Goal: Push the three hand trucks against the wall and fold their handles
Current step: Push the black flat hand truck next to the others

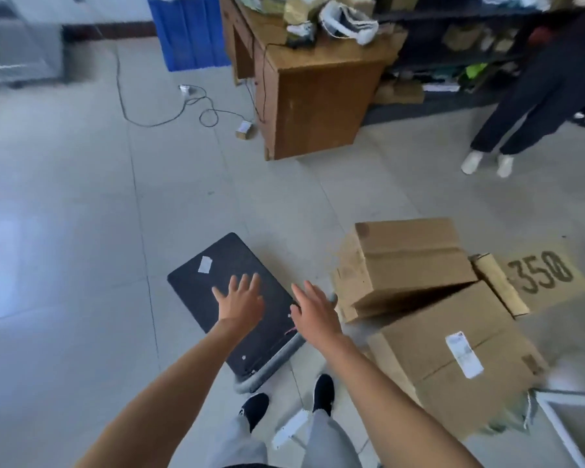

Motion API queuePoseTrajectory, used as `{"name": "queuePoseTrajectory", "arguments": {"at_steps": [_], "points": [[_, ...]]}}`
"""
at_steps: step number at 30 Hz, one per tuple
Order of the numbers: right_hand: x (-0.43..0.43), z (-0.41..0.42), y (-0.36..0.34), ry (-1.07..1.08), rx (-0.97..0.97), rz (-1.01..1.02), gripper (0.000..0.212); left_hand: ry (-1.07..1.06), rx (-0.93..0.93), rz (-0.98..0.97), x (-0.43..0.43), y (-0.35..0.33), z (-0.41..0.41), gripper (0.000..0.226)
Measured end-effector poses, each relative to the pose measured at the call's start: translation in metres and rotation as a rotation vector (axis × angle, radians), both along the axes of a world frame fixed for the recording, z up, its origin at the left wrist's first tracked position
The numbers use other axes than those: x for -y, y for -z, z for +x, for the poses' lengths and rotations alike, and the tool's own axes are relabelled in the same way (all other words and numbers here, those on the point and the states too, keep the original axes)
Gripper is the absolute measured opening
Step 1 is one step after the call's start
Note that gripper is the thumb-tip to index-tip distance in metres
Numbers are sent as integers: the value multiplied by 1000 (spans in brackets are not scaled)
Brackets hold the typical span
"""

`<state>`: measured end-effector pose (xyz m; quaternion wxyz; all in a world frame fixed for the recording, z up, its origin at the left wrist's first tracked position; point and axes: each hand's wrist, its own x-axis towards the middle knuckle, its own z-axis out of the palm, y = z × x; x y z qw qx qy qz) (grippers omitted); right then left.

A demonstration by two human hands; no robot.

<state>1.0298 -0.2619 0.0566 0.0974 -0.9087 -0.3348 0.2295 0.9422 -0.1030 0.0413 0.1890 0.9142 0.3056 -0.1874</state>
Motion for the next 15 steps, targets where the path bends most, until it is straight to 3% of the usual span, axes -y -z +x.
{"name": "queuePoseTrajectory", "arguments": {"at_steps": [8, 15], "points": [[26, 23, 22, -364, -69, -80, 52, -356, -36, -34, 70, 7, -18, 58], [53, 17, 43, -577, -70, -209, 45, -452, 12, -178, 149, 21, -41, 49]]}}
